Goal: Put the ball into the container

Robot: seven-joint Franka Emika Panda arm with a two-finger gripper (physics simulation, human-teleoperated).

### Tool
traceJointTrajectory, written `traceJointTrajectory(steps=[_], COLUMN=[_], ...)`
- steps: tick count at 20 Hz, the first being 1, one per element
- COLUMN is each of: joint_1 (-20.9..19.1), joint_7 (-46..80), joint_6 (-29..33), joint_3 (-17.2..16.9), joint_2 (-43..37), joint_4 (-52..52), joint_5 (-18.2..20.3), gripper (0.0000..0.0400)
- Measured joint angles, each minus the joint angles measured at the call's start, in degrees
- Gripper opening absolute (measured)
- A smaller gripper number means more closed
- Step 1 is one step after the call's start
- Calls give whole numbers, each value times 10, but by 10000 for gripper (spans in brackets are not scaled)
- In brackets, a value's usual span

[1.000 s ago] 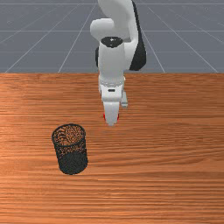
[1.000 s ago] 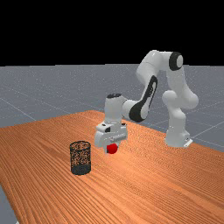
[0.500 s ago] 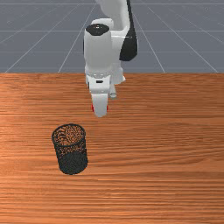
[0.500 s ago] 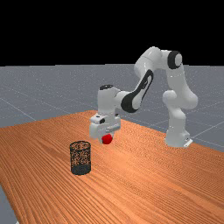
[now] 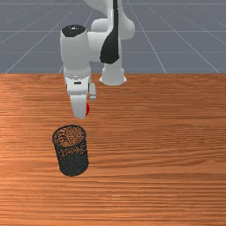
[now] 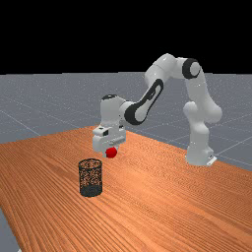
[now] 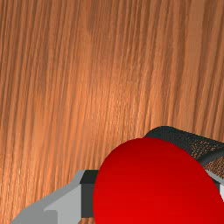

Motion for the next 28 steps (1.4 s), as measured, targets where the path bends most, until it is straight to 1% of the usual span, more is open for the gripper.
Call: traceJointTrajectory(steps=[2,5,6,7,8,10,12,15,17,18,20,21,23,24,25,26,27,28], joint_1=[-5,-1,0,5,-2,-2,-1,-3,-1,1,2,5,8,-2,-6,-6,-9,-13], joint_7=[-1,20,28,30,18,17,11,4,18,34,37,30,35,-1,-7,10,6,1], joint_6=[-4,-46,-37,-42,-13,-19,-65,-71,-100,-93,-110,-115,-128,-132,-133,-174,-198,-205], joint_3=[-3,-5,-5,-8,-1,-1,-2,-1,-3,-5,-5,-6,-8,2,2,-4,-6,-7], joint_2=[6,46,55,66,53,41,45,54,76,83,109,121,142,146,148,167,181,186], joint_4=[10,77,88,105,83,82,109,126,165,173,216,235,268,274,278,316,342,351], joint_5=[1,1,4,-6,8,9,2,2,2,6,7,-3,-7,1,2,2,0,0], gripper=[280,280,280,280,279,280,280,280,280,280,280,280,280,280,280,280,280,280])
